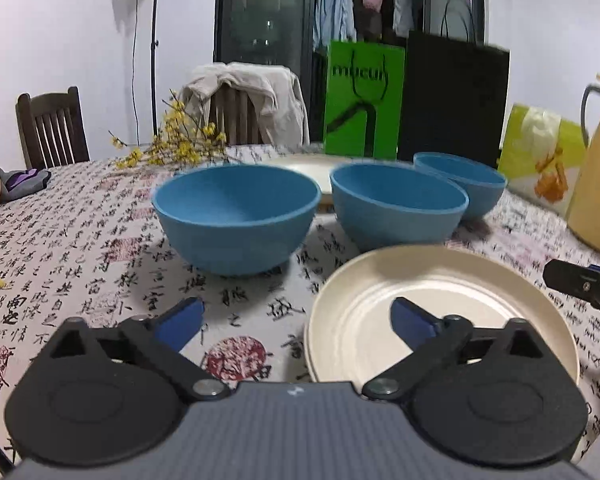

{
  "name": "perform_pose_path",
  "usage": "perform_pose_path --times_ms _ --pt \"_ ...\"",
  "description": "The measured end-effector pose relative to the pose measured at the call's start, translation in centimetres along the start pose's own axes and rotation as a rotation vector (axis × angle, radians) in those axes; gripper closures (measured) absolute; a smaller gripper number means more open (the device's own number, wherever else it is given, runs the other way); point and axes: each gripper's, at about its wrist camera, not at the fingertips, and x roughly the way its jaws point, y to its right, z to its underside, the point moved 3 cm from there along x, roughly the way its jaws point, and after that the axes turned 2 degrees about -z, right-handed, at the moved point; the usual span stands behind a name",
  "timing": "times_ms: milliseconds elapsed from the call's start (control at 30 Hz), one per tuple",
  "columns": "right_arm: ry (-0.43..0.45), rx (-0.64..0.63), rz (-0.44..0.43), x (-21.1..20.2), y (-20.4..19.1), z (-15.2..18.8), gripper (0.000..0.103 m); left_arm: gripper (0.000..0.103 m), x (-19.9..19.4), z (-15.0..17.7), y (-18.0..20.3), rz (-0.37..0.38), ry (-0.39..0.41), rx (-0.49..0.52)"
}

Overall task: Organize plates and bowls
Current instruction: 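Lower the cream plates onto the table and open both grippers, then lift both open grippers away from the placed plates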

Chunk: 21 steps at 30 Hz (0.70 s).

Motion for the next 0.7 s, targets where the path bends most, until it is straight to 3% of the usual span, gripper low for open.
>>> perform_pose_path --times_ms 33,433,700 --pt "0.009 0.010 0.002 0.1 0.2 -0.1 0.000 0.000 -0.1 0.0 -0.3 -0.004 0.014 -0.005" --pt "0.063 0.018 0.046 2.1 1.2 1.9 0.000 0.000 -0.3 1.0 -1.1 0.023 0.071 -0.015" --pt "0.129 0.058 0.069 1.0 1.8 1.2 0.000 0.000 -0.8 1.2 -1.0 0.043 0.107 -0.011"
